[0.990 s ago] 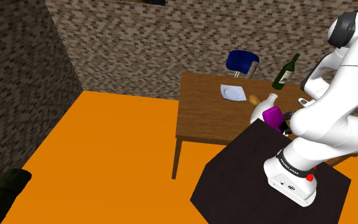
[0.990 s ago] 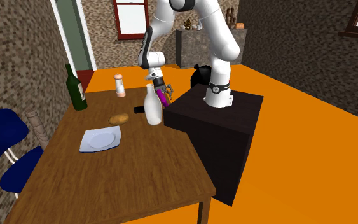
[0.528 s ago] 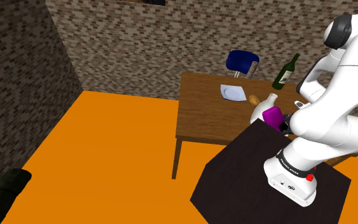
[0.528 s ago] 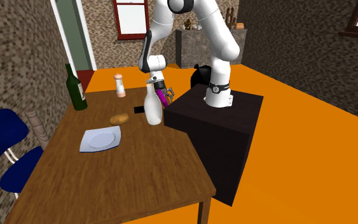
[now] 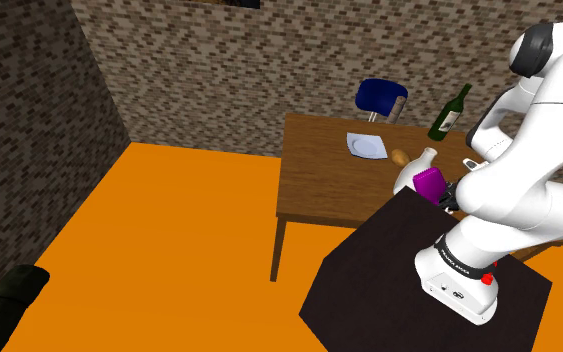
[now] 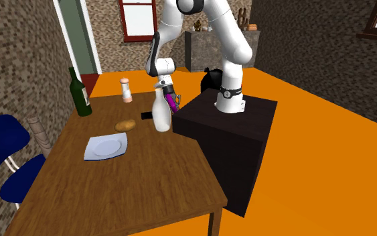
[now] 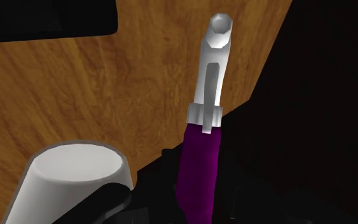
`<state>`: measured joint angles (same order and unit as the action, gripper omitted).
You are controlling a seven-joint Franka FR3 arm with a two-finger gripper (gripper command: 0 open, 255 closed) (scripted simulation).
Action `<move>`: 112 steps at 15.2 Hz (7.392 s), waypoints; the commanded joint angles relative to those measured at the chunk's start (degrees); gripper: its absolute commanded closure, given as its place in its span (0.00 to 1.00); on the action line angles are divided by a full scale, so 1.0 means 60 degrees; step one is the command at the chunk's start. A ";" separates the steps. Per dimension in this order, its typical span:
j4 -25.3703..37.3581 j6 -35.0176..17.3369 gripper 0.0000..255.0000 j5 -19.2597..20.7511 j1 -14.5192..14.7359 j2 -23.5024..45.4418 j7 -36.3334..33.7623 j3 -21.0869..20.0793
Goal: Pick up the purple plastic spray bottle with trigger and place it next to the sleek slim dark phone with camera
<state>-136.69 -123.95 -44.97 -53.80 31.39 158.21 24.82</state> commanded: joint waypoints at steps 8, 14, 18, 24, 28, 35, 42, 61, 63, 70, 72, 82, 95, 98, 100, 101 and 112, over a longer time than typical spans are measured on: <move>-0.0062 0.0047 1.00 0.0094 0.0045 -0.0149 -0.0077 0.0065; -0.0386 0.0380 1.00 0.0717 0.0300 -0.1067 -0.0611 0.0468; -0.0562 0.0618 1.00 0.1163 0.0454 -0.1686 -0.1003 0.0726; -0.0760 0.1010 1.00 0.1862 0.0649 -0.2621 -0.1637 0.1074; -0.0846 0.1297 1.00 0.2333 0.0744 -0.3243 -0.2082 0.1265; -0.0899 0.1865 1.00 0.3121 0.0838 -0.4305 -0.2873 0.1497; -0.0827 0.2521 1.00 0.3803 0.0842 -0.5291 -0.3633 0.1590; -0.0041 0.4588 1.00 0.4881 0.0691 -0.7314 -0.5285 0.1417; 0.0612 0.4874 1.00 0.4861 0.0592 -0.6683 -0.4790 0.1730; 0.3214 0.6063 1.00 0.4389 -0.0039 -0.4155 -0.2983 0.2552; 0.4061 0.6463 1.00 0.4175 -0.0365 -0.3369 -0.2493 0.2666; 0.7693 0.7989 1.00 0.3268 -0.2224 -0.0292 -0.1060 0.2551; 0.7009 0.6779 1.00 0.2896 -0.2285 0.0441 -0.0631 0.2317; 0.6908 0.6523 1.00 0.2791 -0.2318 0.0645 -0.0532 0.2247; 0.6853 0.6357 1.00 0.2717 -0.2344 0.0788 -0.0467 0.2197; 0.6828 0.6275 1.00 0.2680 -0.2357 0.0861 -0.0434 0.2171; 0.6705 0.5434 1.00 0.2241 -0.2550 0.1739 -0.0093 0.1847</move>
<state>-96.54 -90.79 -31.18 -68.89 41.10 157.40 36.16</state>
